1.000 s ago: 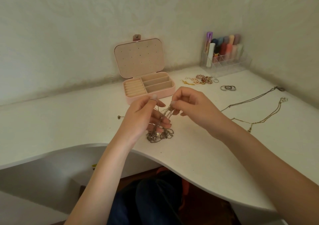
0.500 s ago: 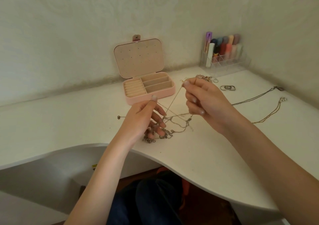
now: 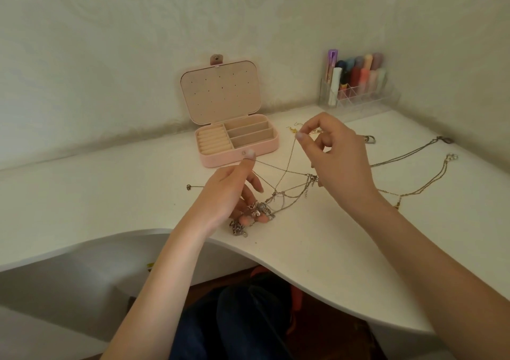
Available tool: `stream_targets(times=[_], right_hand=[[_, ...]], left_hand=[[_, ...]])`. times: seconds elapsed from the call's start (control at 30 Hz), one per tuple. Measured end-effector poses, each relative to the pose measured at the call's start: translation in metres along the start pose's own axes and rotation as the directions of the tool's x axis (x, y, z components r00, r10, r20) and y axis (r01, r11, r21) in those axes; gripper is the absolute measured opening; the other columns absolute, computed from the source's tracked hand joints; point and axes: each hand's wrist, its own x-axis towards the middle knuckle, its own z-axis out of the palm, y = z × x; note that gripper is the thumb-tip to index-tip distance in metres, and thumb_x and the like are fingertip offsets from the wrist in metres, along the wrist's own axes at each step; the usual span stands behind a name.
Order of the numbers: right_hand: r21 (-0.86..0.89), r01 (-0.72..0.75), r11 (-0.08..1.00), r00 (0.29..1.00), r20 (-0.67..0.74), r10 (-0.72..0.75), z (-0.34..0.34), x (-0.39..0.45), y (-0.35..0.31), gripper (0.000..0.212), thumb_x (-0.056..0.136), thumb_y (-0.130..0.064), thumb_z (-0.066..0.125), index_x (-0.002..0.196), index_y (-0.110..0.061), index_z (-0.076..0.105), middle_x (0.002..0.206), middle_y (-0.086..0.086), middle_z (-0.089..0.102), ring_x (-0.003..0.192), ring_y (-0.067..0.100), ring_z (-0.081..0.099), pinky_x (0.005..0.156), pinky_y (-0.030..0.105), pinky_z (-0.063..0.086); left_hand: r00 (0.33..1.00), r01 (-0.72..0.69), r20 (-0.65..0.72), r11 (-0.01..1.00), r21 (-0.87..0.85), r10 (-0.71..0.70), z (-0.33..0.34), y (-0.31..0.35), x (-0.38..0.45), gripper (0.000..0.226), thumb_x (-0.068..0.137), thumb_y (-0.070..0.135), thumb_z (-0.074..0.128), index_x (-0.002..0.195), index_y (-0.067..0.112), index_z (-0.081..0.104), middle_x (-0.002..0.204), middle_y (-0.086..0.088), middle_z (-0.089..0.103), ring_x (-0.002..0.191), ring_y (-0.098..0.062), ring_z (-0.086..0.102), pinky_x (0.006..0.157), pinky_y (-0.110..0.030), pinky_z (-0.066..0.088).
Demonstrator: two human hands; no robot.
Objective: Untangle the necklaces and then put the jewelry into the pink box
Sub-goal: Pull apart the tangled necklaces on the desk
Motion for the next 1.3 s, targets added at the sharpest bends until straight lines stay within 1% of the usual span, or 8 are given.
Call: stream_targets(times=[0.3,0.5,0.67,0.73,0.87,1.0,1.17,1.3], right_hand=[[-0.062,-0.026,0.998,0.991,0.132,0.034,0.007,0.001,0.012,0.006,0.094,-0.026,0.055,0.089,-0.022,0.056,0.068,0.002,0.057,0.055,0.008,0.045,0.055,0.020,0.039],[-0.149,0.023,0.989,0.972,0.235,0.013,0.010,-0.002,0.014,0.007,0.091,-0.022,0.057,0.092,-0.029,0.056,0.097,-0.006,0.058,0.084,0.009,0.052,0.074,0.028,0.042],[0.016,-0.009,1.000,0.960,0.280,0.004,0.015,-0.007,0.005,0.010,0.088,-0.032,0.063,0.086,-0.024,0.057,0.091,-0.009,0.061,0.080,0.006,0.055,0.069,0.014,0.042],[0.079,-0.105,0.991,0.946,0.315,0.076,0.020,-0.009,0.005,0.019,0.086,-0.037,0.064,0.086,-0.019,0.058,0.086,-0.006,0.063,0.071,0.007,0.055,0.064,0.014,0.043],[0.114,-0.211,0.971,0.906,0.395,0.150,0.030,-0.012,0.007,0.020,0.086,-0.037,0.065,0.087,-0.018,0.069,0.082,-0.004,0.068,0.072,0.009,0.058,0.078,0.033,0.050],[0.250,-0.270,0.930,0.892,0.428,0.144,0.027,-0.014,0.003,0.018,0.086,-0.033,0.066,0.090,-0.017,0.074,0.082,0.001,0.070,0.067,0.001,0.057,0.071,0.020,0.047],[0.246,-0.140,0.959,0.938,0.342,0.049,0.034,-0.017,0.004,0.013,0.081,-0.023,0.074,0.082,-0.012,0.067,0.079,0.005,0.070,0.068,0.022,0.060,0.067,0.027,0.048],[0.249,-0.076,0.966,0.941,0.339,-0.014,0.037,-0.019,0.003,0.015,0.086,-0.017,0.067,0.078,-0.005,0.062,0.067,-0.008,0.060,0.061,0.006,0.052,0.061,0.014,0.041]], left_hand=[[0.970,0.144,0.232,0.941,-0.307,-0.073,-0.008,0.004,-0.003,0.045,0.100,0.037,0.039,0.081,0.005,0.065,0.058,-0.010,0.062,0.056,-0.026,0.069,0.038,-0.020,0.045],[0.946,0.246,0.318,0.769,-0.590,-0.058,-0.008,-0.008,0.008,0.041,0.100,0.019,0.037,0.094,-0.001,0.072,0.093,-0.026,0.070,0.078,-0.027,0.073,0.059,-0.022,0.059],[0.986,0.126,0.168,0.609,-0.783,0.011,-0.001,-0.015,0.020,0.032,0.076,0.005,0.060,0.106,-0.004,0.064,0.102,-0.020,0.070,0.090,-0.023,0.071,0.076,-0.023,0.058],[0.993,0.068,0.112,0.612,-0.788,0.035,0.004,-0.016,0.022,0.035,0.071,0.002,0.064,0.106,0.000,0.065,0.097,-0.016,0.072,0.086,-0.019,0.072,0.073,-0.023,0.058],[0.998,-0.028,0.012,0.616,-0.787,0.061,0.014,-0.017,0.024,0.028,0.074,0.003,0.064,0.102,0.006,0.065,0.089,-0.013,0.074,0.084,-0.017,0.072,0.073,-0.022,0.057],[0.987,-0.157,-0.095,0.633,-0.758,0.131,0.019,-0.019,0.022,0.018,0.082,0.001,0.061,0.098,0.008,0.065,0.083,-0.008,0.074,0.082,-0.014,0.071,0.075,-0.022,0.056],[0.971,-0.240,-0.176,0.683,-0.690,0.163,0.022,-0.018,0.018,0.016,0.084,-0.003,0.061,0.095,0.008,0.064,0.066,-0.003,0.070,0.064,-0.013,0.068,0.060,-0.021,0.053],[0.963,-0.264,-0.225,0.688,-0.676,0.149,0.021,-0.020,0.018,0.016,0.083,-0.004,0.062,0.091,0.010,0.065,0.067,0.000,0.067,0.064,-0.009,0.063,0.064,-0.021,0.053]])
